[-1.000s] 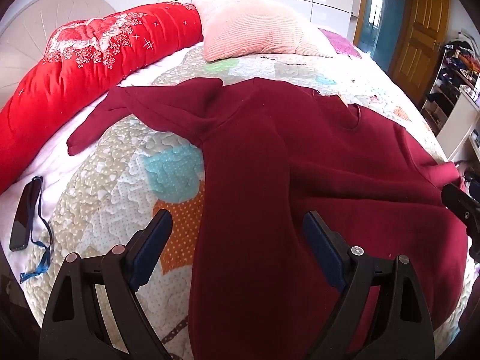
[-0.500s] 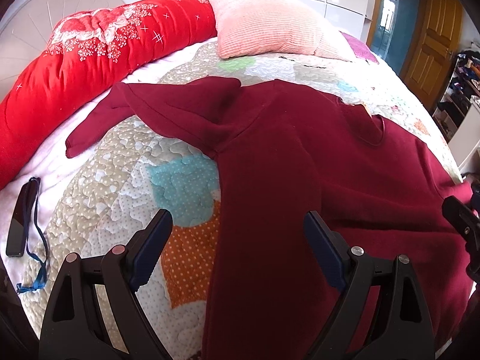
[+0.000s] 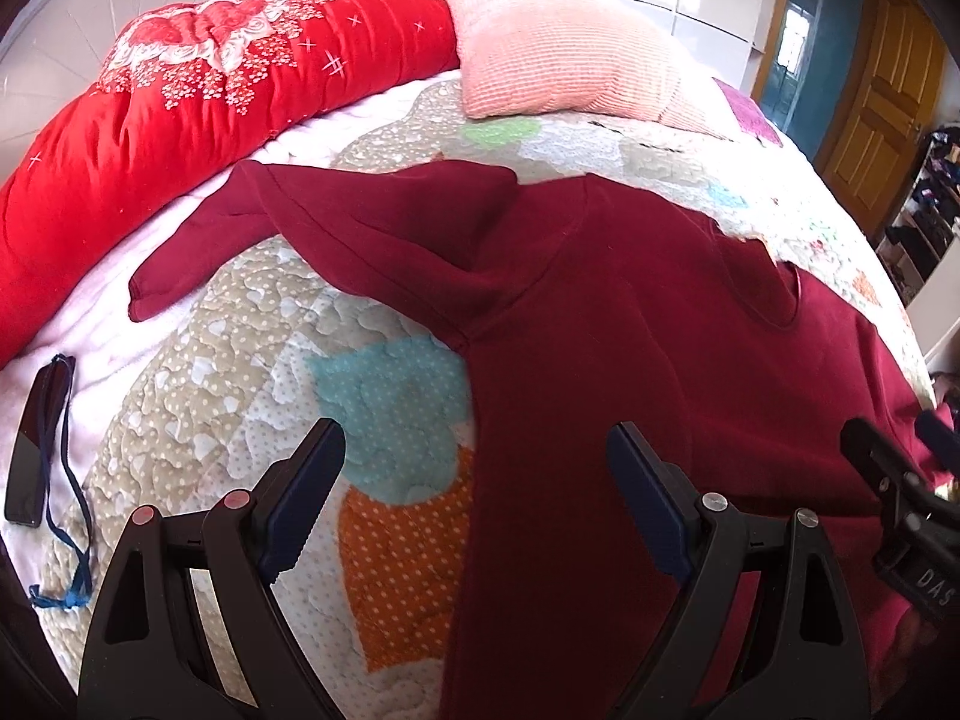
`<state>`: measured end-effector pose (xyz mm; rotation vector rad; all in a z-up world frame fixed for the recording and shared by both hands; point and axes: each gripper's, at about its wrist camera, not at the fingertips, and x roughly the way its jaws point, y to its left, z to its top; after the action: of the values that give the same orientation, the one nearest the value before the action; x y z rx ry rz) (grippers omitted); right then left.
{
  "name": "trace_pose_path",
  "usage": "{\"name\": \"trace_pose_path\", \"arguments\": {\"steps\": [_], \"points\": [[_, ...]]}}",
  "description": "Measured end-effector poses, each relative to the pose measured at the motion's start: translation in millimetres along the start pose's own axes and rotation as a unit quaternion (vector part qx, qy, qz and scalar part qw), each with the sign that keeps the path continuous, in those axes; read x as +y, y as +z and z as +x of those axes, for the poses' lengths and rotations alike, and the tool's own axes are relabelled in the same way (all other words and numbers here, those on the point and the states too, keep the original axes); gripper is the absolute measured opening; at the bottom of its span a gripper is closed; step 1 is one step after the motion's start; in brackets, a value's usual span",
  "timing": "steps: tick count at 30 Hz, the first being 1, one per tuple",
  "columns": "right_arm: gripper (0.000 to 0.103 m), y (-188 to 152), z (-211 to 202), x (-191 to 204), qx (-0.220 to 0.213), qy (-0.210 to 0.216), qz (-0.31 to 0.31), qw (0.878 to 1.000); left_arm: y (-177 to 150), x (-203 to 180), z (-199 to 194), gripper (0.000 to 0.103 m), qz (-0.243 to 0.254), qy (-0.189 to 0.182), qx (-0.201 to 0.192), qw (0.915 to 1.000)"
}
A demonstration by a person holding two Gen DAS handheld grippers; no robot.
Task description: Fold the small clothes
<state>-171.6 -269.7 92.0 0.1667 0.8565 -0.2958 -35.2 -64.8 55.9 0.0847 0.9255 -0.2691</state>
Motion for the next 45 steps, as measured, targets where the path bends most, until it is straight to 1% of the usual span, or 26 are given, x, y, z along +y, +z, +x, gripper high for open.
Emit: {"name": "trace_pose_path", "arguments": {"steps": [3,10,13,16,21,23,27,29,33,34,35,36,37,38,39,40,42,45], "points": [[0.1,2,2,6,-0.001,0.018,0.005,1.0,6,10,1,0.089,-0.013,0.0,0.0,0.9999],[0.1,9,10,21,-0.005,0.024,-0.012,1.0,20,35,6,0.089,-0.03,0.018,-0.001,0.9994],[0.1,12,12,27,-0.006,0.034,-0.014,0.999,31,59,10,0.089,-0.049,0.03,0.001,0.9983],[0.1,13,16,34,-0.002,0.038,-0.023,0.999,46,89,17,0.089,-0.08,0.038,0.004,0.996],[0.1,14,19,43,-0.002,0.046,-0.034,0.998,79,147,31,0.089,-0.147,0.052,0.012,0.9876],[0.1,13,21,45,0.0,0.051,-0.034,0.998,95,170,39,0.089,-0.185,0.05,0.016,0.9814],[0.1,12,25,48,0.008,0.06,-0.033,0.998,121,201,52,0.089,-0.258,0.042,0.009,0.9652],[0.1,12,26,50,0.01,0.063,-0.035,0.997,133,205,61,0.089,-0.272,0.039,0.013,0.9614],[0.1,11,30,53,0.018,0.067,-0.04,0.997,146,202,92,0.089,-0.275,0.03,0.045,0.9601],[0.1,11,31,54,0.021,0.066,-0.043,0.997,149,199,100,0.082,-0.271,0.027,0.052,0.9609],[0.1,11,31,55,0.021,0.067,-0.044,0.997,149,196,107,0.068,-0.264,0.023,0.059,0.9625],[0.1,11,30,55,0.022,0.067,-0.045,0.997,151,193,116,0.059,-0.255,0.019,0.069,0.9643],[0.1,11,30,54,0.022,0.066,-0.046,0.997,151,192,121,0.041,-0.252,0.014,0.076,0.9647],[0.1,10,30,54,0.022,0.066,-0.046,0.996,150,192,125,0.027,-0.249,0.011,0.081,0.9649],[0.1,11,29,54,0.022,0.067,-0.046,0.996,151,192,124,0.021,-0.246,0.01,0.08,0.9658],[0.1,10,28,53,0.021,0.068,-0.047,0.996,152,191,118,0.013,-0.242,0.012,0.071,0.9677],[0.1,10,25,51,0.018,0.07,-0.047,0.996,155,185,90,0.011,-0.225,0.009,0.028,0.9739],[0.1,10,20,47,0.014,0.07,-0.045,0.996,164,160,38,0.01,-0.179,-0.014,-0.034,0.9832]]}}
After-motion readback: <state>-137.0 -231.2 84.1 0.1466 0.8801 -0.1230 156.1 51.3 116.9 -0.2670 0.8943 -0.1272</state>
